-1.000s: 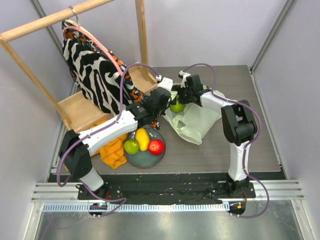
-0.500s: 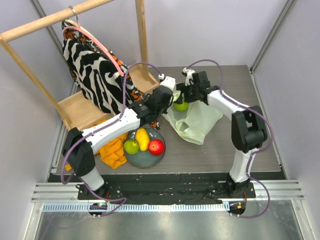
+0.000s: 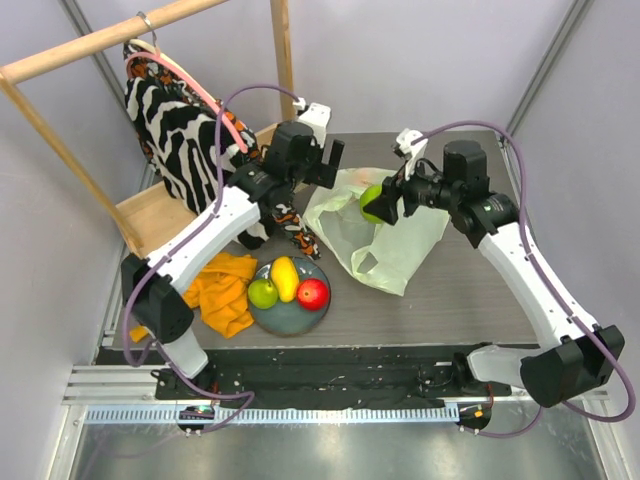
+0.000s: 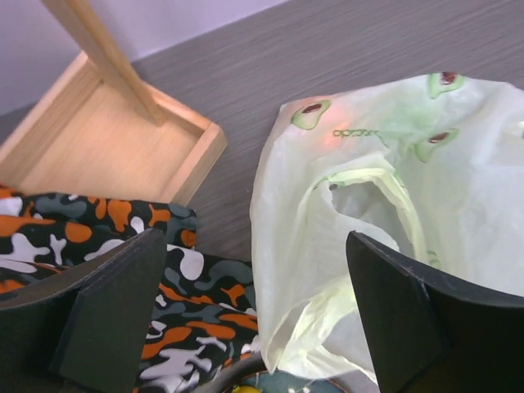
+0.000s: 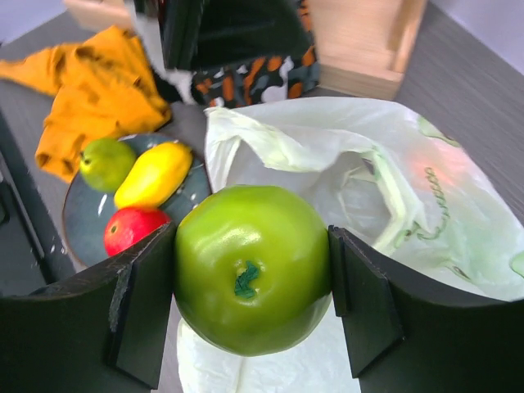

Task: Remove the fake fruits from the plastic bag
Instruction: Take out the fake fruit from the plastic bag, then place the fake fruit on the plate.

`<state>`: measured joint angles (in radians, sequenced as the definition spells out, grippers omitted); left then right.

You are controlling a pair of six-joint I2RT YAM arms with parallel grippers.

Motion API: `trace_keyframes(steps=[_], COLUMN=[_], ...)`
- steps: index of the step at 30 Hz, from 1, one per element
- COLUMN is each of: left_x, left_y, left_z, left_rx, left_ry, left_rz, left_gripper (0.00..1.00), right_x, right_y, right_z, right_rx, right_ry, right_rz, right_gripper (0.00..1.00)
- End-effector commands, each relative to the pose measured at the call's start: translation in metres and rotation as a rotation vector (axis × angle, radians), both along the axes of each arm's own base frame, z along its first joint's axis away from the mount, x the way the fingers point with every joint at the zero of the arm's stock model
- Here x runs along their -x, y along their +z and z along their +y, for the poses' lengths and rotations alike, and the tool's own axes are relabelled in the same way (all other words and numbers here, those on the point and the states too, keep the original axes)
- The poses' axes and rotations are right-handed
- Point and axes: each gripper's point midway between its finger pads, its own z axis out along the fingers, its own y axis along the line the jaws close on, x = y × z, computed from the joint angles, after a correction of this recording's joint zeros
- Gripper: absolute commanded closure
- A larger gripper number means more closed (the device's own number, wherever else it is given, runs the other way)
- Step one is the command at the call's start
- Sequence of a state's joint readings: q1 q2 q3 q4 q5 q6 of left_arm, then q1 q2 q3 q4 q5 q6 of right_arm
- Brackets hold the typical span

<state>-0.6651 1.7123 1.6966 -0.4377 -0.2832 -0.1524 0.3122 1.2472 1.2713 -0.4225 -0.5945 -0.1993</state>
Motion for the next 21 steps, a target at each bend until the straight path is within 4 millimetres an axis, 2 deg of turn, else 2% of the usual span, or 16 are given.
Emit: trace_keyframes(steps=[1, 2, 3, 4, 6, 7, 8, 10, 11, 12, 15, 16, 17, 19, 20, 21], left_x=[0.036, 0.043, 0.056, 0.065, 0.078, 0.090, 0.097, 0.111, 0.117, 0.109, 0.129, 0.132, 0.147, 0.153, 0.169, 0.170], left_y=[0.093, 0.101, 0.123, 0.137, 0.159, 0.182, 0.194, 0.219, 0.229, 0.235, 0.255, 0.259, 0.265, 0.270, 0.274, 0.268], left_z=[0.012, 0.015, 0.025, 0.026, 0.036, 0.044, 0.050, 0.070, 0.075, 0.100, 0.133, 0.150, 0.161, 0.190, 0.200, 0.206], left_rx=[0.026, 0.004, -0.011, -0.006, -0.031, -0.011, -0.005, 0.024, 0.058, 0.075, 0.137, 0.136, 0.150, 0.156, 0.179, 0.171], left_ry=[-0.141, -0.172, -0.201, -0.235, -0.260, -0.263, -0.265, -0.258, -0.279, -0.204, -0.155, -0.116, -0.105, -0.015, 0.010, 0.029], left_rz=[-0.204, -0.227, -0.286, -0.319, -0.378, -0.430, -0.454, -0.511, -0.522, -0.526, -0.571, -0.588, -0.613, -0.636, -0.653, -0.645], left_gripper=[0.00, 0.00, 0.00, 0.00, 0.00, 0.00, 0.00, 0.00, 0.00, 0.00, 0.00, 0.00, 0.00, 0.00, 0.00, 0.00], right_x=[0.034, 0.040, 0.044, 0.064, 0.079, 0.082, 0.101, 0.111, 0.131, 0.138, 0.180, 0.187, 0.191, 0.199, 0.201, 0.203], right_y=[-0.001, 0.010, 0.013, 0.015, 0.013, 0.001, -0.005, -0.017, -0.030, -0.038, -0.066, -0.070, -0.086, -0.097, -0.110, -0.121], right_z=[0.029, 0.037, 0.042, 0.060, 0.078, 0.086, 0.105, 0.124, 0.147, 0.158, 0.198, 0.205, 0.212, 0.225, 0.226, 0.229], right_rx=[0.052, 0.050, 0.076, 0.091, 0.132, 0.183, 0.199, 0.235, 0.253, 0.267, 0.338, 0.346, 0.375, 0.376, 0.393, 0.413], right_ry=[0.179, 0.205, 0.224, 0.296, 0.364, 0.390, 0.461, 0.504, 0.580, 0.609, 0.765, 0.792, 0.829, 0.865, 0.878, 0.907], right_rz=[-0.040, -0.075, -0.116, -0.134, -0.172, -0.176, -0.184, -0.187, -0.174, -0.174, -0.213, -0.226, -0.228, -0.267, -0.270, -0.299], right_gripper=[0.51, 0.51, 0.51, 0.50, 0.50, 0.50, 0.50, 0.50, 0.50, 0.50, 0.50, 0.50, 0.50, 0.51, 0.50, 0.50])
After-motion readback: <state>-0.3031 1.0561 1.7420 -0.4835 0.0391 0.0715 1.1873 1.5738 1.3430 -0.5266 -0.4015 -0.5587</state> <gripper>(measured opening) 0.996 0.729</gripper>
